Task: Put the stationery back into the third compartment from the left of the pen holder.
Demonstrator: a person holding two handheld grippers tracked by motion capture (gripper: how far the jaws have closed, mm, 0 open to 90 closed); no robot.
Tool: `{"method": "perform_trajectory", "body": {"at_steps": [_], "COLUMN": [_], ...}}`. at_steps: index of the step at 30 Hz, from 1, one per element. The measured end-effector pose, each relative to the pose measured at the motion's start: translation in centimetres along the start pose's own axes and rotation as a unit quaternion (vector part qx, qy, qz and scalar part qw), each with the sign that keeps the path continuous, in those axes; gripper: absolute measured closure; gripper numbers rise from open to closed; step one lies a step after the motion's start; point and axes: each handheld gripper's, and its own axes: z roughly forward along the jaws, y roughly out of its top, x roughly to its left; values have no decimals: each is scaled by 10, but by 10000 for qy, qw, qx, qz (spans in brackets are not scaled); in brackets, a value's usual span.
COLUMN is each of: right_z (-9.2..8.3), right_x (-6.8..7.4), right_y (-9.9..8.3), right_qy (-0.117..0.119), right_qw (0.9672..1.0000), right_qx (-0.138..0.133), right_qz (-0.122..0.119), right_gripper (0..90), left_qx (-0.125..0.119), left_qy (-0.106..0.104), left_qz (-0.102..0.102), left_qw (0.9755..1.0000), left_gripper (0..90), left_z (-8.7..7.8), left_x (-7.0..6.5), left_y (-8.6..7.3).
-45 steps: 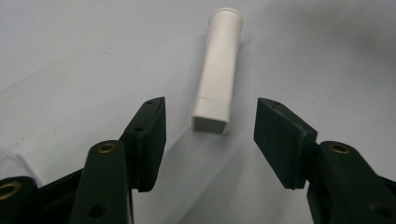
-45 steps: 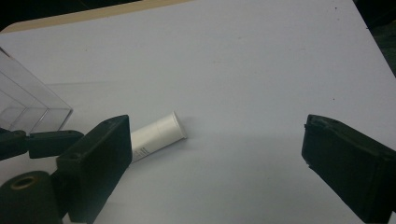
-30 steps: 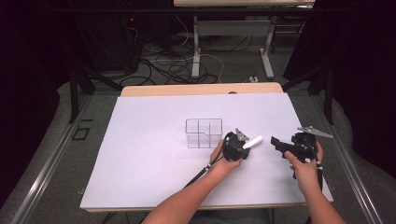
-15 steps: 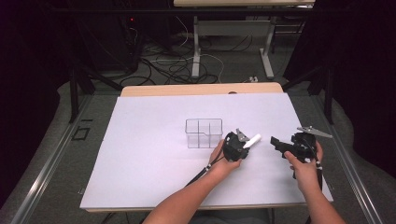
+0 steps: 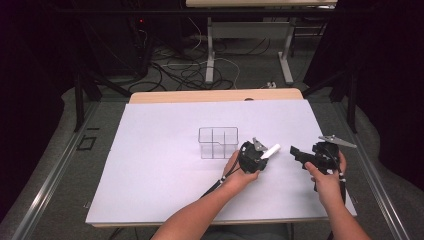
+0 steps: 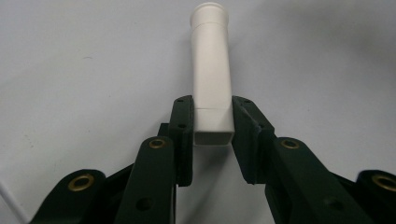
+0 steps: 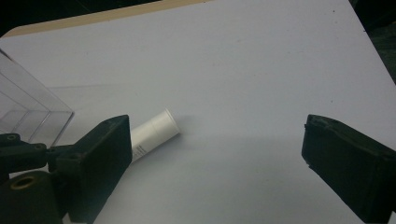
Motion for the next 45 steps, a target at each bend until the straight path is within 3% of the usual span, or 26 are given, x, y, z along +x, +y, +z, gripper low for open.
{"method": "perform_trajectory", "body": {"at_steps": [5, 13, 18, 22, 26, 30, 32, 35, 36, 37, 38, 41, 42, 44, 45], "right_z": [-1, -3, -4, -6, -8, -7, -7, -6, -6, -6, -5, 1, 4, 8, 8], "right_x": [3, 6, 11, 17, 26, 40, 48, 62, 69, 69, 73, 83, 87, 91, 95], "right_y": [1, 3, 4, 5, 4, 1, -1, -2, -1, -1, -1, -2, -2, -1, 0], "right_qy": [35, 204, 431, 767, 972, 1194, 1451, 1451, 1573, 1573, 1660, 1737, 1708, 1822, 1852], "right_qw": [10000, 9997, 9983, 9933, 9919, 9883, 9842, 9842, 9809, 9809, 9783, 9766, 9767, 9726, 9692], "right_qx": [-30, -63, -37, -60, -85, -220, -121, -98, 0, 0, 48, 145, 149, 239, 268], "right_qz": [31, 75, 401, 866, 809, 918, 1008, 1014, 1143, 1143, 1242, 1259, 1293, 1426, 1603], "right_gripper": [84, 84, 84, 84, 84, 84, 85, 162, 156, 156, 166, 186, 190, 196, 208], "left_qx": [-63, -242, -446, -606, -729, -823, -869, -909, -930, -943, -950, -1054, -1017, -1042, -1073], "left_qy": [-30, -27, -51, -28, -67, -18, 33, 92, 112, 133, 141, 222, 242, 265, 247], "left_qz": [-134, -166, -183, -163, -280, -326, -391, -451, -486, -541, -567, -717, -724, -730, -758], "left_qw": [9999, 9996, 9988, 9980, 9969, 9961, 9954, 9948, 9944, 9940, 9938, 9916, 9919, 9915, 9910], "left_gripper": [710, 710, 709, 709, 709, 709, 709, 709, 709, 709, 709, 709, 709, 709, 709], "left_z": [-8, -33, -58, -79, -98, -114, -121, -129, -132, -134, -136, -139, -140, -141, -141], "left_x": [-1, -6, -5, -1, 6, 12, 15, 20, 21, 22, 25, 29, 30, 32, 32], "left_y": [3, 8, 8, 6, -1, -8, -11, -18, -20, -22, -24, -27, -27, -27, -27]}}
